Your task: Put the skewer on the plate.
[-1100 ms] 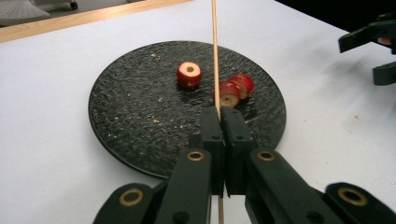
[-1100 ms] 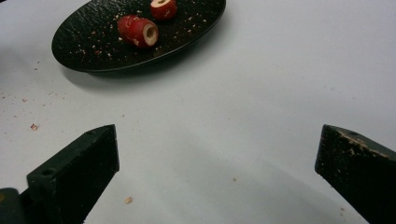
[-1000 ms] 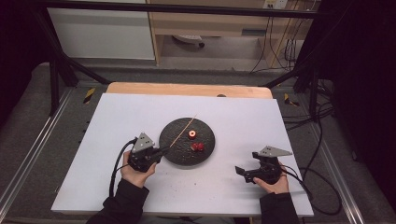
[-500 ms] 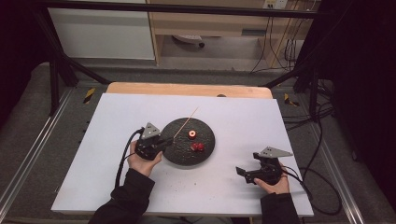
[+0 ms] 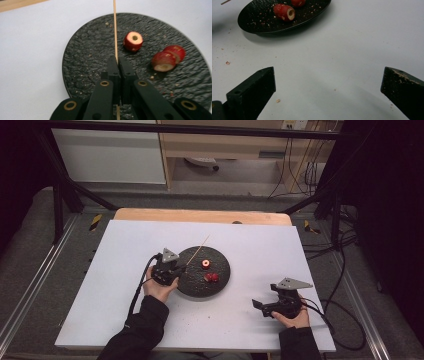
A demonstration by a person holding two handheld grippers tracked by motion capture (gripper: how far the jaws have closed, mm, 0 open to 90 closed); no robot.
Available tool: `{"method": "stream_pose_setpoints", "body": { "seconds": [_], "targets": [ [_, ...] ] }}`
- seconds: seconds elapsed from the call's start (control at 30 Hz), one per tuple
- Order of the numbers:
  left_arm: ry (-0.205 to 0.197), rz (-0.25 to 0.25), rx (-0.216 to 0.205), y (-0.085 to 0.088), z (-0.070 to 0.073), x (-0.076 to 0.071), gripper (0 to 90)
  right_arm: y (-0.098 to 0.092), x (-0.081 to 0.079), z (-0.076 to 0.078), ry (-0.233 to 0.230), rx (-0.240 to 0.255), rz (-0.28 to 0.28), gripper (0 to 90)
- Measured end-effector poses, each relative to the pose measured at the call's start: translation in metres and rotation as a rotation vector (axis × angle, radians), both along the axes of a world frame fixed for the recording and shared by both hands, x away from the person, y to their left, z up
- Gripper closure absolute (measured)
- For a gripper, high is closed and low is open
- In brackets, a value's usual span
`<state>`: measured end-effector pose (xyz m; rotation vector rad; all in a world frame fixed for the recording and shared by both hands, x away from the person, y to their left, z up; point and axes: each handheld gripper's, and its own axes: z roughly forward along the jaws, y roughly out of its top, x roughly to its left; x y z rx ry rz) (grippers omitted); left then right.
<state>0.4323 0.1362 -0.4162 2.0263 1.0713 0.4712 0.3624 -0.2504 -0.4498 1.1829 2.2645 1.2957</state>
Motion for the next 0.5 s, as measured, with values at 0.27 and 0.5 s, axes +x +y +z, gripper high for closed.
{"method": "stream_pose_setpoints", "body": {
  "seconds": [0.27, 0.5],
  "targets": [
    [0.017, -0.001, 0.030, -0.012, -0.012, 0.000, 88.3, 0.000, 0.000, 0.000, 0.002, -0.004, 0.000, 1.0],
    [0.034, 0.001, 0.052, -0.019, -0.018, 0.000, 88.3, 0.000, 0.000, -0.001, 0.006, -0.011, 0.000, 1.1]
  ]
}}
